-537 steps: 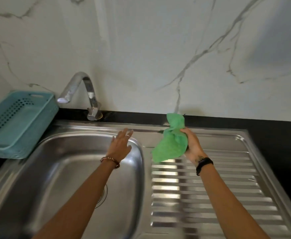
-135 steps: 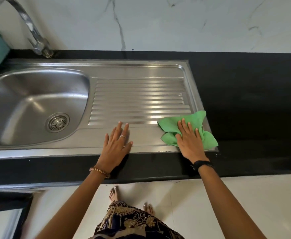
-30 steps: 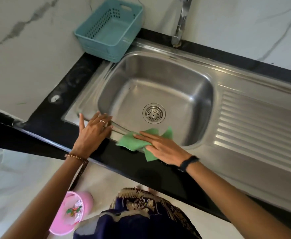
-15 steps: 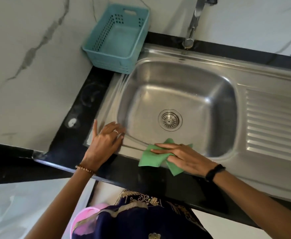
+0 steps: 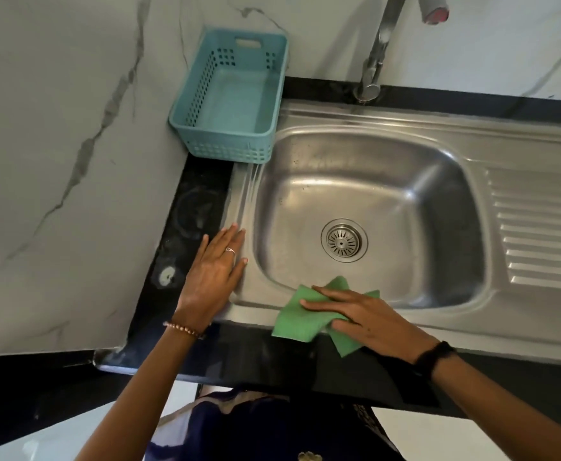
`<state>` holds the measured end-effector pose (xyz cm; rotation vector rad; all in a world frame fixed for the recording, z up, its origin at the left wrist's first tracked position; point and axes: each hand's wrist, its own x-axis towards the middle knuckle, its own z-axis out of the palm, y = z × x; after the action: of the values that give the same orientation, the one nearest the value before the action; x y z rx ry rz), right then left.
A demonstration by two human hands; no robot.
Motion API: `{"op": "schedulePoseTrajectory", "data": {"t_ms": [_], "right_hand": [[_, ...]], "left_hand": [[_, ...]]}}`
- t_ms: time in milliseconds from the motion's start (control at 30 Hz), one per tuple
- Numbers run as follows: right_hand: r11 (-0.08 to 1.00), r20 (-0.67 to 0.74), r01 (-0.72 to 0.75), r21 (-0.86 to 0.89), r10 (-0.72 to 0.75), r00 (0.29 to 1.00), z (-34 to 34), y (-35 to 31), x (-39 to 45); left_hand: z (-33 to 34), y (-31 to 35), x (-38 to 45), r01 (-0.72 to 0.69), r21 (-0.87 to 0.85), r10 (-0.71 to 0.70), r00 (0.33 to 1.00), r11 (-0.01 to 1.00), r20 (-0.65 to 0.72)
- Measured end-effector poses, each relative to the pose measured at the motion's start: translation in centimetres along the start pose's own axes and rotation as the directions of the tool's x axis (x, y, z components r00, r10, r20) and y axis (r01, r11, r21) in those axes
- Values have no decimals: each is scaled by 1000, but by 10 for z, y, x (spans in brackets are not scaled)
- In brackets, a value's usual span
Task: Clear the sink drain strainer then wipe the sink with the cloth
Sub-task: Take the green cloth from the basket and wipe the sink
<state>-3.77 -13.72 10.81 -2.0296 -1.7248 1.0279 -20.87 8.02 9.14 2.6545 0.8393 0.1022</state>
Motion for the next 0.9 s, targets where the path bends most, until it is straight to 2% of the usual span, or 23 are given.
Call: {"op": "schedulePoseTrajectory", "data": {"t_ms": [100, 200, 400, 433, 500, 533, 600, 667, 733, 767, 833, 900], "right_hand": [[1000, 22, -16, 26, 16, 1000, -1, -5, 6], [999, 51, 11, -32, -9, 999, 8, -24, 39], [996, -64, -88, -6, 87, 994, 35, -59, 103], [994, -97, -102, 25, 104, 990, 38, -59, 110], [959, -139, -184, 215, 217, 966, 37, -59, 128], [909, -135, -206, 363, 270, 953, 34, -59, 139], [801, -180, -126, 586, 280, 943, 30, -57, 161], [694, -263, -12, 719, 288, 921, 25, -55, 181], [554, -279, 25, 832, 378, 883, 15, -49, 202], [465, -253, 21, 885, 443, 860, 8, -45, 214], [239, -85, -62, 969, 558, 826, -8, -34, 235], [81, 62, -135, 988, 588, 806, -14, -26, 248]], "left_hand": [[-2, -2, -1, 16, -55, -17, 1000, 998, -14], [-3, 1, -3, 46, -120, -50, 998, 992, -33], [-14, 10, -3, 129, -356, -117, 992, 926, 57], [-16, 10, -2, 152, -415, -137, 988, 897, 65], [-18, 11, -1, 185, -507, -170, 982, 842, 77], [-19, 11, 0, 198, -544, -185, 980, 815, 80], [-20, 11, 2, 209, -583, -199, 977, 785, 83], [-18, 11, 4, 209, -546, -186, 978, 811, 97], [-14, 13, 3, 190, -463, -161, 982, 866, 101], [-12, 14, 2, 178, -412, -148, 984, 894, 104], [-9, 18, 0, 161, -300, -131, 985, 940, 115], [-6, 18, 0, 162, -205, -141, 983, 965, 117]]}}
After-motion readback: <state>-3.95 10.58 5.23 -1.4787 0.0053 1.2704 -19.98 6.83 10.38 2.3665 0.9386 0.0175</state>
